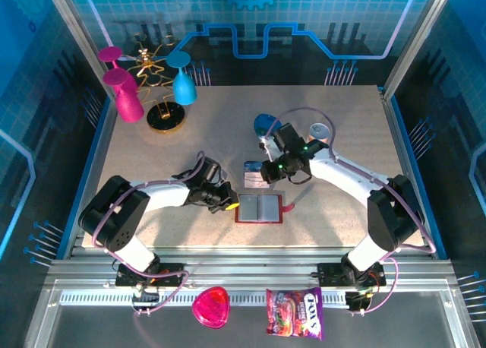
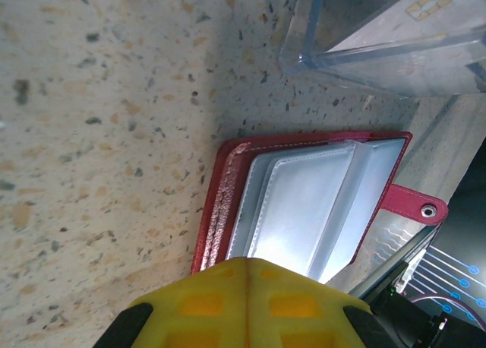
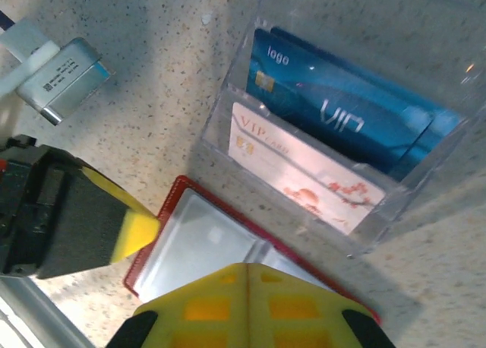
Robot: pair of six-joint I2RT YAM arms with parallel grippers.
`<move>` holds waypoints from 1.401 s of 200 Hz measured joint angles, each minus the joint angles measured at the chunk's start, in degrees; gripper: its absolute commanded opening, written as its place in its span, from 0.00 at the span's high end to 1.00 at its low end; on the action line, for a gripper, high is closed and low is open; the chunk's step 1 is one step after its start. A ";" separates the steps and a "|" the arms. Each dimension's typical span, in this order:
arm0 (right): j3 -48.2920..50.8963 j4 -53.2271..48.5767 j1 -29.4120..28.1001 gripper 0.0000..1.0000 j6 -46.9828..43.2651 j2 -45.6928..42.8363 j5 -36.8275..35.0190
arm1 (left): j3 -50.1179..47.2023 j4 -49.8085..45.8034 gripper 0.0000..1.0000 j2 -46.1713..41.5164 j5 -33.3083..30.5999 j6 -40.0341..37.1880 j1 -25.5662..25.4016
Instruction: Take the credit cards out of the card holder
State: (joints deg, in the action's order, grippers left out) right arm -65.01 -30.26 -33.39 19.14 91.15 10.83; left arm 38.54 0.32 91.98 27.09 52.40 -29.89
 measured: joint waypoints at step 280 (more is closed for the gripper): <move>12.11 18.32 -7.72 0.79 28.68 7.15 12.15 | -2.73 1.62 0.97 -0.61 -0.68 1.49 -1.05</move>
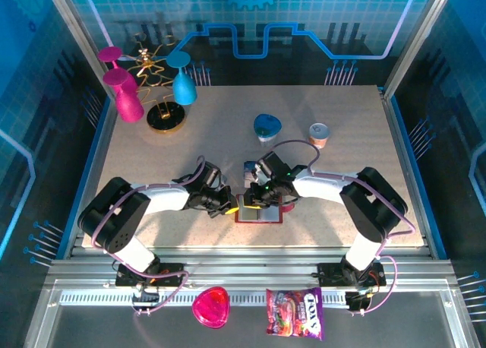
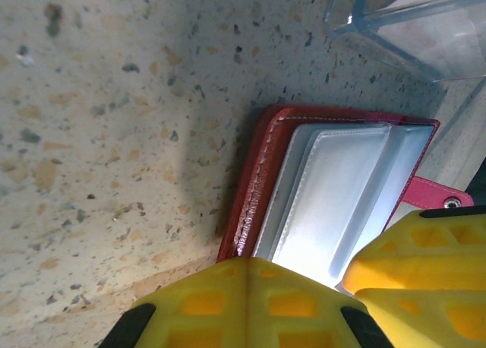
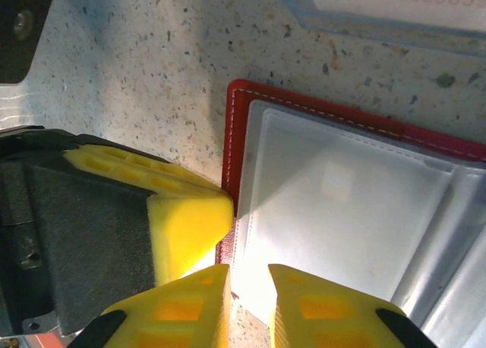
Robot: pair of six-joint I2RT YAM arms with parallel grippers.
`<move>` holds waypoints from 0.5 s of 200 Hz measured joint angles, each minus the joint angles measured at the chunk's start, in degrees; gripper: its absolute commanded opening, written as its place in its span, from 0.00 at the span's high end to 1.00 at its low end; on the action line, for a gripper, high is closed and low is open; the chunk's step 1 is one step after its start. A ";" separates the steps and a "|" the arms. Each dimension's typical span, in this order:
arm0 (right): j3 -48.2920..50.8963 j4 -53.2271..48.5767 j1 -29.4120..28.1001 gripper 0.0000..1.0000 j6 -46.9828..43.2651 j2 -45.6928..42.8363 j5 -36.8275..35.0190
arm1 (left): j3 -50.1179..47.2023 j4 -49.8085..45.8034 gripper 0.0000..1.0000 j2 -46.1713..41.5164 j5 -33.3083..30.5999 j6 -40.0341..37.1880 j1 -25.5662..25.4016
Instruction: Take the credit cards out of the card holder
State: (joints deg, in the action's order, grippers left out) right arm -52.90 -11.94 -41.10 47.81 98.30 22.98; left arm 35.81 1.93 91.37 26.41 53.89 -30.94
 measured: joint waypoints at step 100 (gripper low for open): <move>0.00 -0.98 -0.26 0.71 0.17 1.73 -0.02 | 0.00 -0.33 0.97 0.52 -0.02 -0.13 0.00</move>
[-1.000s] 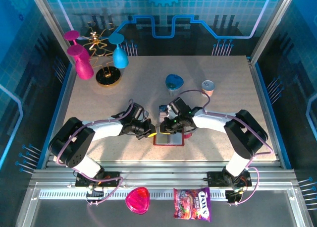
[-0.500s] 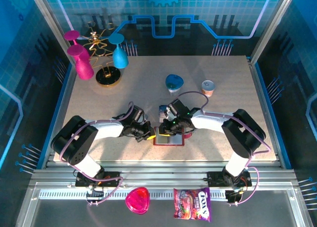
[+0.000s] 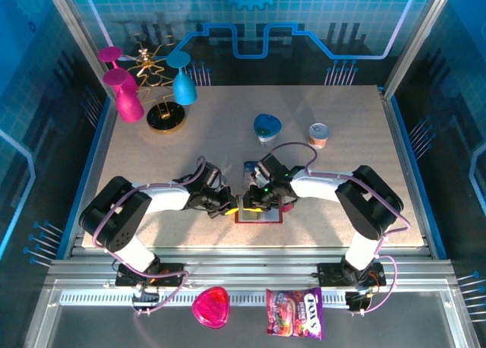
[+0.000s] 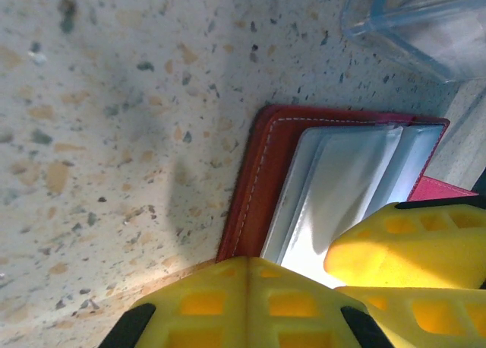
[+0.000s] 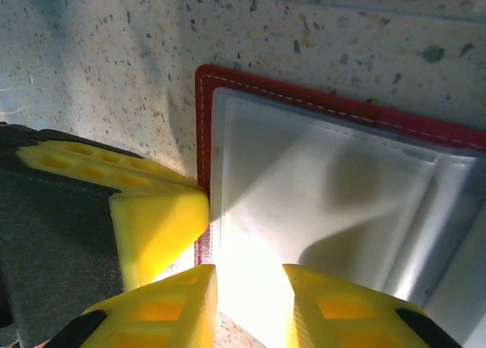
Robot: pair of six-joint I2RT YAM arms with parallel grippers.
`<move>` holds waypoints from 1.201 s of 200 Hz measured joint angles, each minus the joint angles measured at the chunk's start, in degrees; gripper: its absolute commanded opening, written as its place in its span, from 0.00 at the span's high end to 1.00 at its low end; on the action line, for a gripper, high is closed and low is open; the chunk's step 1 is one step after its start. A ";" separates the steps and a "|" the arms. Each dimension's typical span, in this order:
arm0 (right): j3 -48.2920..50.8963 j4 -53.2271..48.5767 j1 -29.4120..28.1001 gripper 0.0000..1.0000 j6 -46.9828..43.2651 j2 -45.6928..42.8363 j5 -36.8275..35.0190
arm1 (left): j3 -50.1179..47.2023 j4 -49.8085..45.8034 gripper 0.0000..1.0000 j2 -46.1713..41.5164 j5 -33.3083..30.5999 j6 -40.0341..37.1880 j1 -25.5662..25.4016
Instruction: Take the credit cards out of the card holder
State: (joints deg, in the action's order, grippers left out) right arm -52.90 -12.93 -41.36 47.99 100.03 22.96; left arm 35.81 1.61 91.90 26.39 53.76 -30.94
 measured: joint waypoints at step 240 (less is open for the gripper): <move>6.10 5.90 3.17 0.71 -1.27 -1.95 3.72 | 2.38 -4.44 0.90 0.74 -0.24 -2.54 -0.04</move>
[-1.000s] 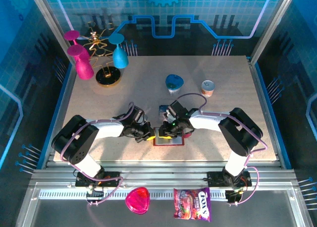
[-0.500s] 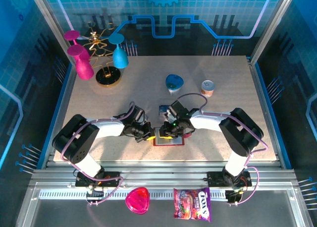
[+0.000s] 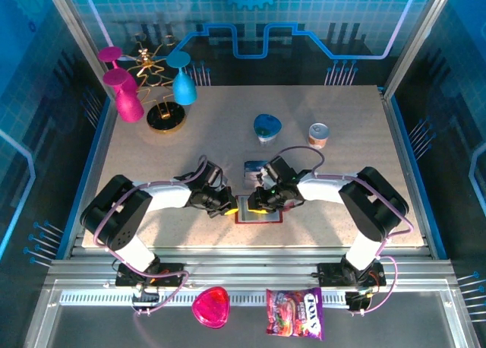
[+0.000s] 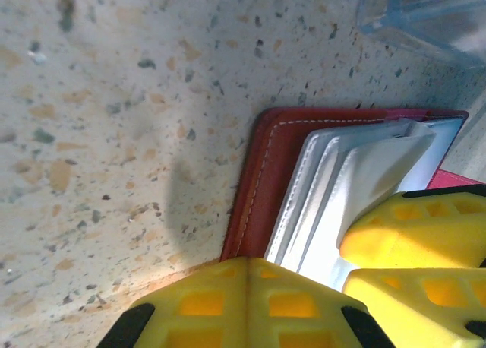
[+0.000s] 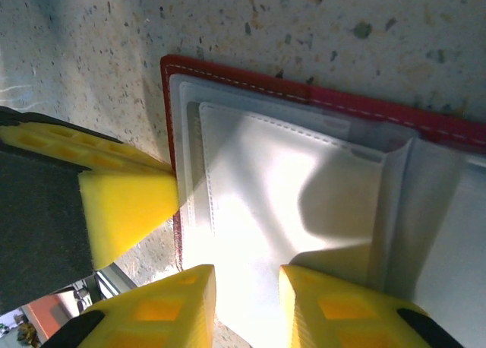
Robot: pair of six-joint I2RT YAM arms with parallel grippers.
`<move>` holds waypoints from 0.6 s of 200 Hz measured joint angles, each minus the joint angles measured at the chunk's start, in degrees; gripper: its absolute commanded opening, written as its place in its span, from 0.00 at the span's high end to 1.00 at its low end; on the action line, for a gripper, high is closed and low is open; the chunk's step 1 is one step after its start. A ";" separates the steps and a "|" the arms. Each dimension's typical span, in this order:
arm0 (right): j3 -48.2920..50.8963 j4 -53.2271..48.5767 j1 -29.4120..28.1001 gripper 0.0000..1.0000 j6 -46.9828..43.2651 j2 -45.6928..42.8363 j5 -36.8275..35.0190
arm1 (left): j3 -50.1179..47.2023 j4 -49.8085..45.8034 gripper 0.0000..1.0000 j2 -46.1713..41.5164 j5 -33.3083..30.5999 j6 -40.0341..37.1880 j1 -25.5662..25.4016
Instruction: Take the credit cards out of the card holder
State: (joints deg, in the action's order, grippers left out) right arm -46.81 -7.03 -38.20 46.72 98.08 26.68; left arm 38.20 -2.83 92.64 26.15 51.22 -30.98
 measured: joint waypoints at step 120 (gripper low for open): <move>8.48 15.74 3.91 0.74 3.74 -0.46 8.22 | 0.98 1.99 0.72 -2.84 0.31 2.73 -2.23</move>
State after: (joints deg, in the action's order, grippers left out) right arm -38.33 8.71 -34.28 50.46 97.62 34.89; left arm 39.18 -0.84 89.80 26.46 53.95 -33.21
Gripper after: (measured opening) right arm 0.265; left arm 0.271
